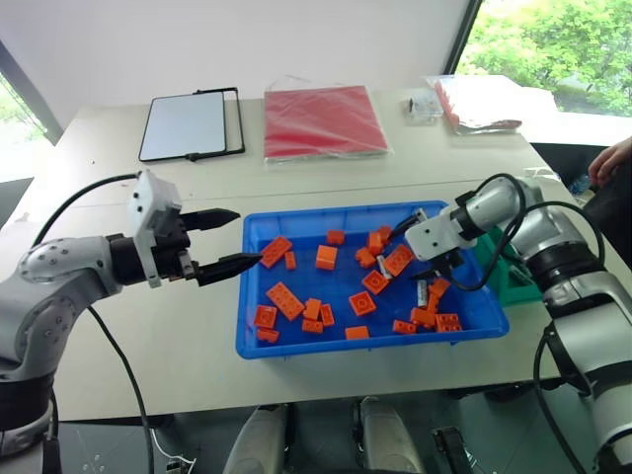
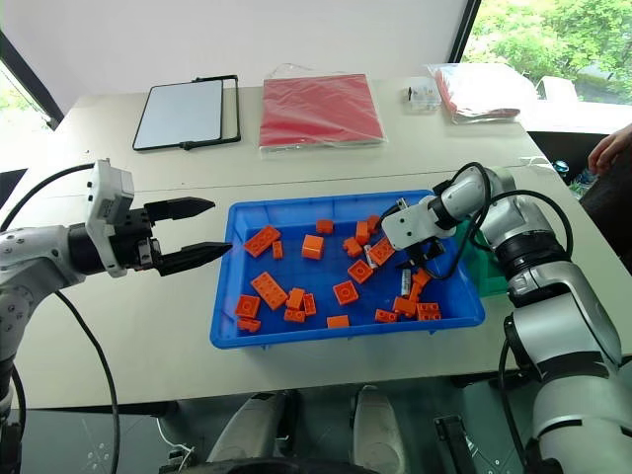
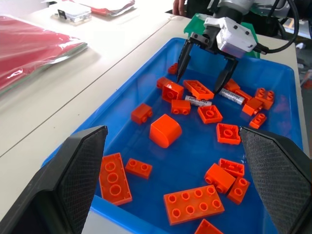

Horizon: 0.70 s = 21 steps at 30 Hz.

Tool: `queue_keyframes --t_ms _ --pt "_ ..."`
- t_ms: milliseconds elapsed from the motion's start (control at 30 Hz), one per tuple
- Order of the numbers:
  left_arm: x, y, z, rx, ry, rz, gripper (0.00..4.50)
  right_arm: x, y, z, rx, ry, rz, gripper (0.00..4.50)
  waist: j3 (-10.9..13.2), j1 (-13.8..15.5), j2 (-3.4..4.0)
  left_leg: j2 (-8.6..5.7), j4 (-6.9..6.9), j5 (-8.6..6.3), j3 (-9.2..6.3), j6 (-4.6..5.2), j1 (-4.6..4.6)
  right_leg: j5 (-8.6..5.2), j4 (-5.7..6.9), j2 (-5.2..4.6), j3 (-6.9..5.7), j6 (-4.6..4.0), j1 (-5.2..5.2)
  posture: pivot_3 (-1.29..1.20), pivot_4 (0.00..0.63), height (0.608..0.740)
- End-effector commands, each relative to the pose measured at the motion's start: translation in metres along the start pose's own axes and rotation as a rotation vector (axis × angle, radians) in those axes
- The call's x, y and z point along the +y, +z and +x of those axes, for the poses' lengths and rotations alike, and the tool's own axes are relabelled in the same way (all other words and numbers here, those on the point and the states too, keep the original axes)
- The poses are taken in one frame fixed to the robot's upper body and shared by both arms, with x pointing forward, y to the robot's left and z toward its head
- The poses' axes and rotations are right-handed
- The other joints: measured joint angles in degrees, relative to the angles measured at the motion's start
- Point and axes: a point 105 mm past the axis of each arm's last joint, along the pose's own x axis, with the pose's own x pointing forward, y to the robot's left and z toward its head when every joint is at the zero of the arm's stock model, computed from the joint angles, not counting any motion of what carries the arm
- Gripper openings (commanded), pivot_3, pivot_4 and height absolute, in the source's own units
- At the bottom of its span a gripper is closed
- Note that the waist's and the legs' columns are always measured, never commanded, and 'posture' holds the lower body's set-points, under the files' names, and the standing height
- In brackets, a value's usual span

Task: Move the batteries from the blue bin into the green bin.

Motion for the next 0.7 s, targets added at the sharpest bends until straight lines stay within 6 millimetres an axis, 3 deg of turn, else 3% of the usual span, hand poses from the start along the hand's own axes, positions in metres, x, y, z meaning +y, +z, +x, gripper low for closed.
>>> queue_keyframes --t_ms 33,100,267,433,500,700 --pt "0.001 0.012 -0.005 -0.018 0.014 0.046 4.5 -0.002 0.004 0.002 -0.033 -0.029 0.012 2.69 0.0 0.0 0.0 0.0 0.0 0.0 0.0 0.0 0.0 0.0 0.0 0.0 0.0 0.0 0.0 0.0 0.15 0.731" --pt "0.002 0.012 -0.003 -0.022 0.009 0.047 4.5 -0.005 0.008 -0.002 -0.053 -0.063 0.027 1.68 0.0 0.1 0.0 0.0 0.0 0.0 0.0 0.0 0.0 0.0 0.01 0.0 0.0 0.0 0.0 0.0 0.15 0.731" --pt "0.003 0.013 0.001 -0.032 -0.002 0.05 4.5 -0.007 0.025 -0.029 -0.108 -0.157 0.063 1.68 0.0 0.5 0.03 -0.01 0.02 0.0 0.0 0.0 -0.01 0.0 0.02 -0.01 0.0 0.0 0.0 0.0 0.15 0.731" --pt "0.004 0.011 0.003 -0.034 -0.01 0.048 4.5 0.006 0.078 -0.057 -0.305 -0.219 0.244 1.68 0.0 0.5 0.04 -0.05 0.01 -0.01 -0.05 0.02 -0.1 0.0 0.01 -0.06 0.0 0.0 -0.06 0.0 0.15 0.731" --pt "0.005 0.011 0.005 -0.037 -0.016 0.049 4.5 0.006 0.101 -0.053 -0.382 -0.238 0.315 1.68 0.0 0.1 0.05 0.0 0.01 -0.02 -0.05 0.02 -0.09 0.0 0.02 -0.05 0.01 0.0 -0.08 0.0 0.15 0.731" --pt "0.007 0.014 0.011 -0.051 -0.037 0.055 4.5 -0.023 0.14 0.0 -0.453 -0.344 0.441 1.68 0.0 0.3 0.03 0.11 0.04 0.0 -0.08 0.01 -0.04 0.03 0.03 -0.03 0.03 -0.08 -0.1 0.0 0.15 0.731"
